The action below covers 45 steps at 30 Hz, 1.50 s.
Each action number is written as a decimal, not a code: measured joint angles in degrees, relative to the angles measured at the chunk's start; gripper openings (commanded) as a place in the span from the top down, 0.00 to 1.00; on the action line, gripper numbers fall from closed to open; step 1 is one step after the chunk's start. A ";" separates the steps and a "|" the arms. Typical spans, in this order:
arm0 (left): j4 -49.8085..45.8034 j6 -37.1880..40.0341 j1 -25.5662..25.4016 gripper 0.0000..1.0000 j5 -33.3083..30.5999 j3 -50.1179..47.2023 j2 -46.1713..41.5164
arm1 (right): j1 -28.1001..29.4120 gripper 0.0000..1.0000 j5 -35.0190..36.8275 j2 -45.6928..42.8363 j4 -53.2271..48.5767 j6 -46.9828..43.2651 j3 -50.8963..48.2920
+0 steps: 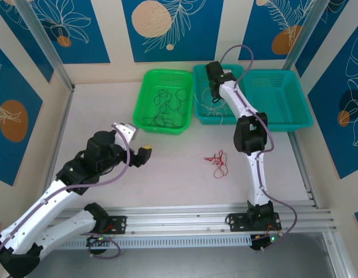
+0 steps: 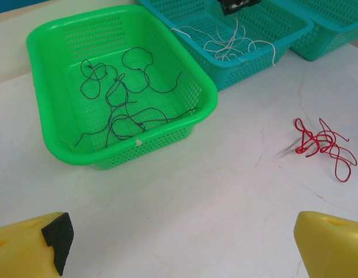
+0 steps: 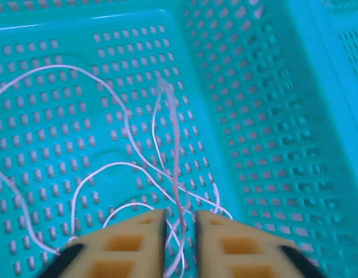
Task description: Untangle the cables
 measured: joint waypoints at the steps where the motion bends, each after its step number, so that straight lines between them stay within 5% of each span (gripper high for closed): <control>1: 0.02 -0.15 0.02 0.02 0.26 0.00 0.20 | 0.13 0.53 -0.76 0.26 -0.61 -0.07 1.25; 6: 0.48 -0.35 0.09 0.02 1.05 0.00 0.24 | 0.33 0.56 -4.15 -1.05 -3.02 0.11 2.38; 11: 1.25 -1.75 0.15 0.02 2.56 -0.04 0.17 | 0.63 0.56 -9.92 -9.92 -2.34 0.68 -7.67; 17: 4.90 -4.48 0.26 0.00 9.66 -1.92 0.15 | 2.62 0.54 -18.75 -33.16 4.44 4.07 -32.63; 24: 17.18 -11.04 0.28 0.00 26.03 -9.79 1.73 | 5.09 0.44 -22.99 -67.04 13.77 14.82 -71.67; 27: 22.73 -14.78 0.22 0.00 29.83 -13.25 3.08 | 4.44 0.40 -23.78 -73.46 14.51 17.81 -83.65; 34: 27.45 -18.23 -0.31 0.00 32.33 -15.06 4.83 | 6.88 0.43 -26.58 -65.88 16.81 18.60 -89.99; 42: 28.44 -19.54 -0.68 0.00 31.54 -15.30 4.57 | 8.87 0.97 -26.27 -54.05 18.58 18.01 -84.11; 45: 27.85 -19.78 -0.68 0.00 30.12 -15.52 4.37 | 9.29 1.00 -25.83 -54.05 18.36 18.93 -82.86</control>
